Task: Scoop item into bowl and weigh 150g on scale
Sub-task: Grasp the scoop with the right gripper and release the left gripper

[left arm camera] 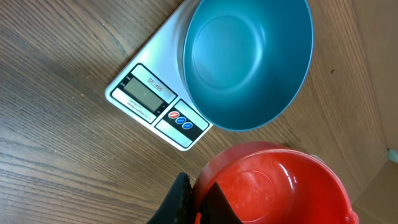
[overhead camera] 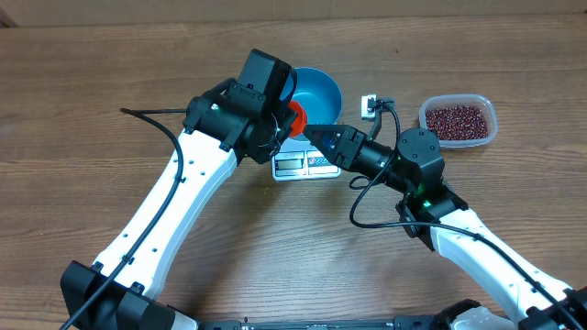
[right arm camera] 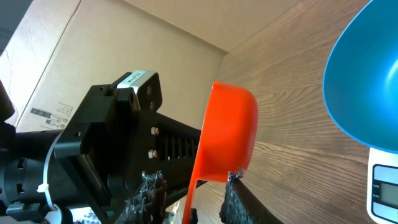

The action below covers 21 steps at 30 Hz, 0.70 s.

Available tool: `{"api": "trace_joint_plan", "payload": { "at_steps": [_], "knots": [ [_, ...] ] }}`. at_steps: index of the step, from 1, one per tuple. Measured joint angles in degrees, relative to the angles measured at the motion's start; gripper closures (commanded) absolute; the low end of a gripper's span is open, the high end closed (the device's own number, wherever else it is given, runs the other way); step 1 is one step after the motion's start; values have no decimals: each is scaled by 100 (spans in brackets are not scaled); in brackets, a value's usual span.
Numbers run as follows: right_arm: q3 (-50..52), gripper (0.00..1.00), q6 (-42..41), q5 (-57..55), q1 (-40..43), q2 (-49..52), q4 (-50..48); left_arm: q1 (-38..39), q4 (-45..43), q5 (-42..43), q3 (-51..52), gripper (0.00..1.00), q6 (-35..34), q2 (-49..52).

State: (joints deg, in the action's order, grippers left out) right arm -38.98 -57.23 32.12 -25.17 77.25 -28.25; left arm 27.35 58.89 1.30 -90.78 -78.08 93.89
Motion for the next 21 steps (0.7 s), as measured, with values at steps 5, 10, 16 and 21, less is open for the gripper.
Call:
{"api": "trace_joint_plan", "payload": {
  "at_steps": [5,10,16,21],
  "knots": [
    [0,70,2,-162,-122,0,46,0,4,-4,0,96,2,0],
    [0,72,-2,-289,-160,0,48,7,4,-2,0,96,0,0],
    [0,72,0,-387,-160,0,48,7,7,0,0,95,0,0],
    [0,72,0,-402,-162,0,48,7,79,0,0,95,0,0]
  ]
}}
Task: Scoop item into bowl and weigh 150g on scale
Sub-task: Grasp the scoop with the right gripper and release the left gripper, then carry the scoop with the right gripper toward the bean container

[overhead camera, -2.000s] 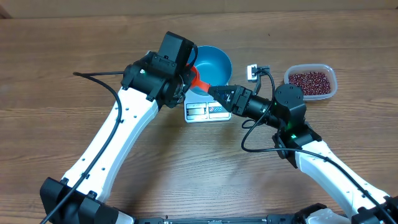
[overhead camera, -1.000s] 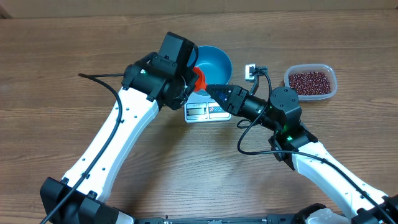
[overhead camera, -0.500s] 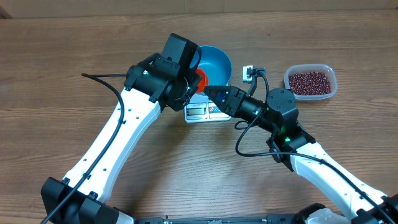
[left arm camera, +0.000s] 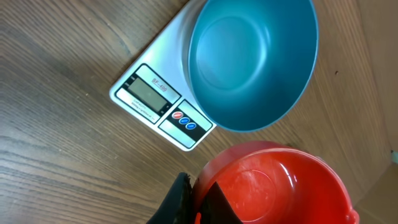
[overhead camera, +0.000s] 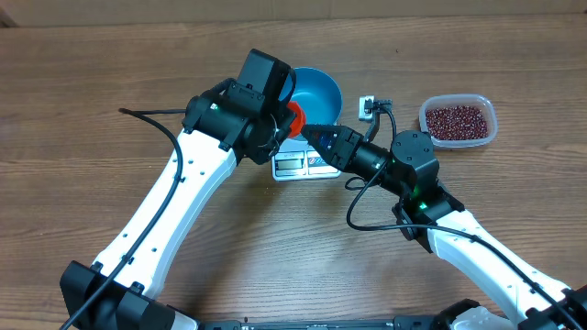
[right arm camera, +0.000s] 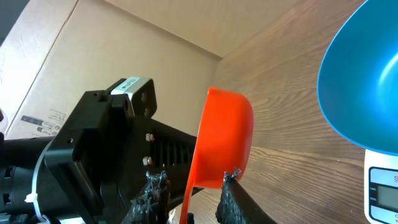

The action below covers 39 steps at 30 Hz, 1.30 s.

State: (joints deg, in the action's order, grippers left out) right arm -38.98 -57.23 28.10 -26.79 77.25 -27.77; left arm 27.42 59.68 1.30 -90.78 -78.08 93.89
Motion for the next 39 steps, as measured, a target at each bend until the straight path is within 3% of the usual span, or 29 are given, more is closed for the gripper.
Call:
{"api": "trace_joint_plan", "payload": {
  "at_steps": [7,9,12,15,17,21,23,26,32,39],
  "knots": [
    [0,73,-2,-2,0,0,0,0,17,0,0,96,2,0],
    [0,79,-4,-4,2,0,-2,0,17,0,0,96,2,0],
    [0,96,-9,-9,0,0,9,0,15,0,0,94,2,0],
    [-2,96,-33,-20,-22,-4,2,-2,26,-9,0,84,13,4],
    [-2,96,-28,-50,-26,-4,13,9,37,24,0,66,37,4],
    [-2,96,-20,-96,-26,-4,22,39,33,79,0,48,39,4],
    [-2,96,-15,-111,-26,-4,20,35,31,87,0,28,24,4],
    [-2,96,15,-111,-26,-4,52,37,17,-7,0,11,44,4],
    [-2,96,131,-37,68,-4,472,-48,13,-321,0,3,264,4],
    [-2,96,682,210,527,-4,1150,-531,-85,-437,-4,2,1217,-11]
  ]
}}
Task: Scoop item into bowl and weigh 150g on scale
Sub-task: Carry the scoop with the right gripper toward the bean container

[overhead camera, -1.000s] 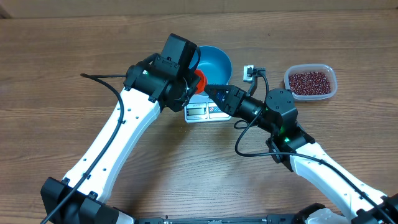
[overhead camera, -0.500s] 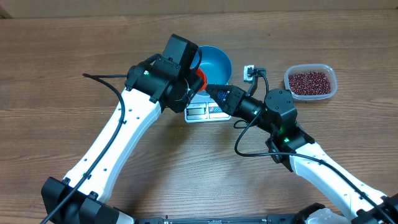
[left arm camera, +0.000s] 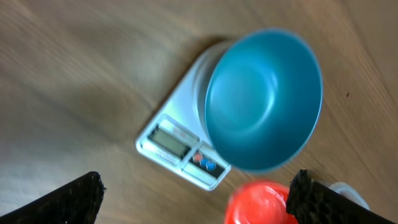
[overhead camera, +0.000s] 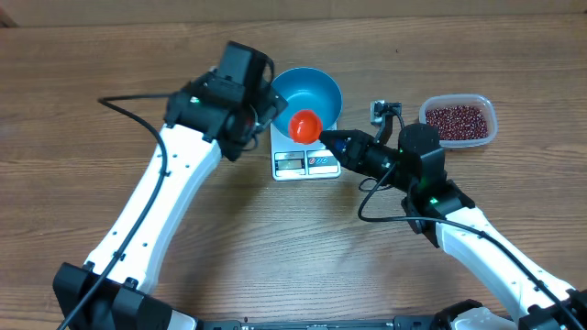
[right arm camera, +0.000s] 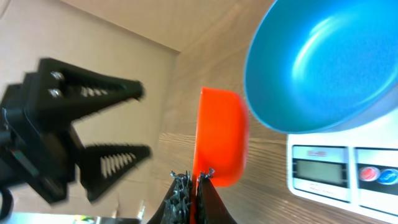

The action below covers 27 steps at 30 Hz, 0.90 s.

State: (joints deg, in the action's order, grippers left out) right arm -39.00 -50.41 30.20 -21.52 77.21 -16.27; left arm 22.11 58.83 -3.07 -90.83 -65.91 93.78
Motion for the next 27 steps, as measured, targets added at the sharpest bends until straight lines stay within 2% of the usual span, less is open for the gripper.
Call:
{"api": "trace_joint_plan", "payload": {
  "at_steps": [3,9,14,16,19,25,26,27],
  "knots": [
    [-2,96,278,153,190,-2,343,-111,-160,-44,-11,1,638,-57],
    [-245,96,1027,341,844,-179,2264,-109,-297,-15,-35,0,1725,-149],
    [-1008,96,1757,367,1298,-435,3770,-109,-466,326,-35,15,2614,-151],
    [-1320,96,2002,350,1462,-579,4234,-109,-487,557,-37,23,2907,-151],
    [-1729,96,2354,297,1749,-785,4854,-103,-476,892,-37,40,3220,-151],
    [-2127,96,2909,221,2422,-1130,5541,186,-120,1314,-46,89,3536,-151],
    [-2142,96,2983,201,2540,-1191,5615,299,-48,1338,-46,95,3545,-151],
    [-2142,96,3027,195,2616,-1231,5668,389,-7,1344,-46,96,3574,-151]
  ]
}}
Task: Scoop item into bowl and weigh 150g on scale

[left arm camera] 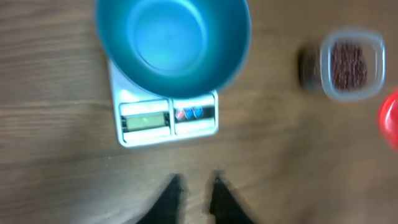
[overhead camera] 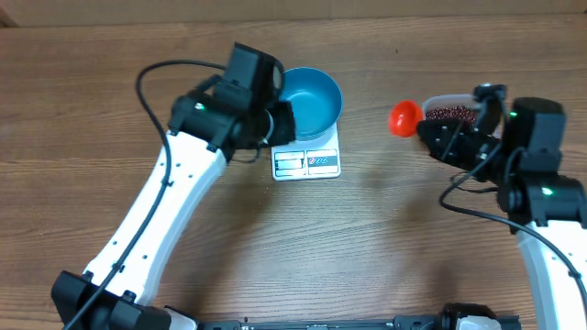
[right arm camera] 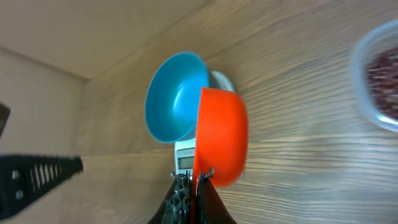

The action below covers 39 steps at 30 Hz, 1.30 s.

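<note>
The red scoop [overhead camera: 405, 115] hangs above the table just left of the clear tub of red beans [overhead camera: 456, 112]. My right gripper [overhead camera: 427, 130] is shut on the scoop's handle, and the scoop [right arm camera: 221, 137] stands on edge in the right wrist view, empty. The blue bowl [overhead camera: 310, 93] sits empty on the white scale [overhead camera: 307, 161]. My left gripper [overhead camera: 282, 121] hovers by the bowl's left side. The left wrist view is blurred; its fingers [left arm camera: 175, 198] stand a narrow gap apart with nothing between them.
A cardboard wall runs along the table's far edge. Bare wood table [overhead camera: 367, 238] lies in front of the scale and between the scale and the bean tub [left arm camera: 348, 62]. A black cable [overhead camera: 174, 73] loops off the left arm.
My right gripper has carried the scoop from in front of the bowl to beside the bean tub. The left gripper's fingers, wide apart then, are now close together, and its wrist has turned.
First my left gripper held the scoop by its handle beside the bowl, with the right gripper's open fingers around the handle. Then the right was shut on the scoop and the left stood wide open, apart. Now the scoop is by the beans.
</note>
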Available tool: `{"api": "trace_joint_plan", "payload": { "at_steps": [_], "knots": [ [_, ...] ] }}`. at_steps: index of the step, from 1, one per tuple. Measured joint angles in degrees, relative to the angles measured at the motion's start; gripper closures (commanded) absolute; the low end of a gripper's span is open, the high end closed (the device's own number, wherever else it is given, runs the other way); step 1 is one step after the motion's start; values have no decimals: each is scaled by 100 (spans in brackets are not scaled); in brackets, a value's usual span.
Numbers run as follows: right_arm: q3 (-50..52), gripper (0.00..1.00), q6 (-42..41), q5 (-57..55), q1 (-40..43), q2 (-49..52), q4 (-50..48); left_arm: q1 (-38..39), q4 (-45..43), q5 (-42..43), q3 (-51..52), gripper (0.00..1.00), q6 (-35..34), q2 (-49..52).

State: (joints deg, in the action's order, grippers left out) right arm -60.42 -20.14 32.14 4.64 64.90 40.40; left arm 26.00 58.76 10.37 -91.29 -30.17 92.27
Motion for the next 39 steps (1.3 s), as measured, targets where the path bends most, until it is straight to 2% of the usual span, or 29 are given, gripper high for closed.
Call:
{"api": "trace_joint_plan", "payload": {
  "at_steps": [6,14,18,28,35,39],
  "knots": [
    [0,96,223,-79,330,-68,289,671,-227,-164,409,96,22,-4],
    [0,96,326,-105,358,-68,295,1169,-2350,-463,2026,96,-289,70],
    [0,96,334,-111,356,-68,297,1250,-3038,-721,2411,95,-310,308],
    [0,96,345,-223,356,-68,306,1266,-3703,-1513,2472,96,-7,1174],
    [0,96,350,-321,358,-68,313,1266,-4260,-1718,2485,96,439,1370],
    [0,96,350,-363,358,-68,308,1266,-4277,-1799,2485,96,533,1478]
  ]
}}
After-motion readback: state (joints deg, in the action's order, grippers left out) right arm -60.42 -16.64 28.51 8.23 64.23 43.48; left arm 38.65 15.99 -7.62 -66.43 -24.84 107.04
